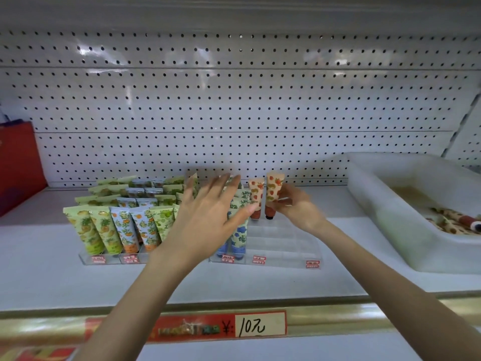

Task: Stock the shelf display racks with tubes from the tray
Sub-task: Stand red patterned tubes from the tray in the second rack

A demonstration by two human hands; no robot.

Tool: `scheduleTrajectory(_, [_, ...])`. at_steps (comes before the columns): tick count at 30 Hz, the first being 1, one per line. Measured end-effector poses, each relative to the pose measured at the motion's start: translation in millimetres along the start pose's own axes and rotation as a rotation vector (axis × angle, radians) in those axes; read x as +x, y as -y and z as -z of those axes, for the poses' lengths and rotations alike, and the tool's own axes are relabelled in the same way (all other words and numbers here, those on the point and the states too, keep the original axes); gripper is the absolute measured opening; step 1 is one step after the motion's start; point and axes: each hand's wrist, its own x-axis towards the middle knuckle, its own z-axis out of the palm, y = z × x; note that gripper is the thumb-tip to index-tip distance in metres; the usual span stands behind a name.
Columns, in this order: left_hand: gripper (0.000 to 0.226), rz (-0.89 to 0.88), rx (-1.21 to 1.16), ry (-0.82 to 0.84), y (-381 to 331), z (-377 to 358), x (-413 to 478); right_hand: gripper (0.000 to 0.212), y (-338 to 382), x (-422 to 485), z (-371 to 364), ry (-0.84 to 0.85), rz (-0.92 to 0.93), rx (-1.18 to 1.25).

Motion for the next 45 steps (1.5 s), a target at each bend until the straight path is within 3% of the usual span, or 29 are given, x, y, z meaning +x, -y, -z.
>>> scheduleTrajectory(24, [0.091,0.012,-0.03,0.006,-4,4,-2,0.04,1,-7,20,0.018,0.009,-0.01])
scheduleTrajectory(27, [0.093,0.017,-0.051,-0.015,-9,14,7,0.043,14,-15,46,-0.018,0.054,-0.159])
scheduleTrajectory(31, [0.078,0.026,-0.045,-0.024,-25,26,24,0.057,28,-28,85,-0.024,0.191,-0.72])
scheduleTrajectory(33, [0.071,0.04,-0.02,-0.005,-37,27,33,0.063,30,-35,102,-0.018,0.209,-0.871])
scheduleTrajectory(39, [0.069,0.032,0.066,0.051,-79,19,56,0.071,8,-57,152,-0.062,0.085,-1.044])
scheduleTrajectory(45, [0.068,0.004,0.007,0.055,-134,4,78,0.068,-28,-68,211,-0.047,-0.025,-0.985])
